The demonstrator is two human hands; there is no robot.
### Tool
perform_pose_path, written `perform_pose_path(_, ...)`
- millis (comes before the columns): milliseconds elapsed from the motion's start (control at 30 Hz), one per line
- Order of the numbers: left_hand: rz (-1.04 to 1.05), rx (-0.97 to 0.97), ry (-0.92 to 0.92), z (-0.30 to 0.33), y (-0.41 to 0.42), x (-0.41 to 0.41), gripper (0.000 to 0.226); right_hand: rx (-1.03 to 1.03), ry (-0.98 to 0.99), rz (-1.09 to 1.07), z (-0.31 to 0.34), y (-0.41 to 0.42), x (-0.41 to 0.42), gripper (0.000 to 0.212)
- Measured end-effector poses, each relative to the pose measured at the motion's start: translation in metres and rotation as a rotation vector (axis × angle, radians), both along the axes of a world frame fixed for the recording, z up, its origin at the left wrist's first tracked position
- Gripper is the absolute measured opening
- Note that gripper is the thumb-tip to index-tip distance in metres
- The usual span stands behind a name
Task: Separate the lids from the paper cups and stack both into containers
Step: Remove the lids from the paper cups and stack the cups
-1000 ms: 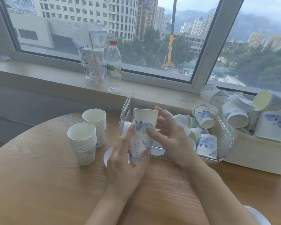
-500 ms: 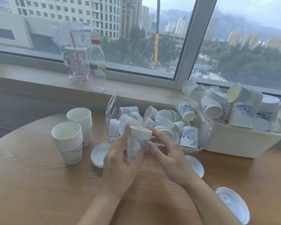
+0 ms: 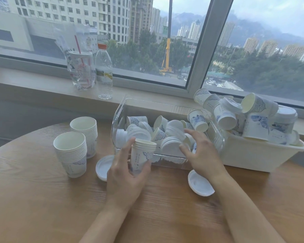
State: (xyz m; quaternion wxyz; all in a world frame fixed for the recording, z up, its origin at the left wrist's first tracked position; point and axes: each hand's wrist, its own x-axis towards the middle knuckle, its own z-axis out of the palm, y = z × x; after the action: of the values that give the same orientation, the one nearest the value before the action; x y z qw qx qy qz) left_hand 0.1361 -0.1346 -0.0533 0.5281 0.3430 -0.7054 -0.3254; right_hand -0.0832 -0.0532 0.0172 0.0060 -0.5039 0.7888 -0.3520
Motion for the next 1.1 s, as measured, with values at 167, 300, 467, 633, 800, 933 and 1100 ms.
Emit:
perform_pose_path(167, -0.014, -0.003, -0.012, -0.001, 0.001, -0.002, 0.078, 0.005, 0.154, 0.087, -0.004, -0.02, 0.0, 0.043)
perform_pose_path(300, -0.005, 0.007, -0.005, -0.002, -0.001, -0.002, 0.079, 0.066, 0.25, 0.143, 0.002, -0.058, 0.01, 0.041)
perform_pose_path(467, 0.019, 0.005, 0.024, -0.002, -0.003, -0.001, 0.08, 0.322, 0.342, 0.073, 0.004, -0.093, 0.011, 0.061)
perform_pose_path(633, 0.031, -0.006, 0.024, -0.002, -0.004, -0.001, 0.08, 0.386, 0.316, 0.018, -0.007, -0.105, 0.007, 0.071)
perform_pose_path(800, 0.037, -0.007, 0.044, 0.001, -0.002, 0.0, 0.079, 0.135, 0.192, 0.0, 0.005, -0.094, 0.014, 0.064)
perform_pose_path(933, 0.004, 0.006, 0.045, 0.002, -0.002, 0.001, 0.079, -0.126, -0.1, 0.036, 0.022, -0.076, 0.017, 0.061)
perform_pose_path(1100, -0.025, 0.014, 0.06, 0.004, 0.0, 0.001, 0.081, -0.289, -0.686, 0.241, 0.045, -0.057, 0.031, 0.056)
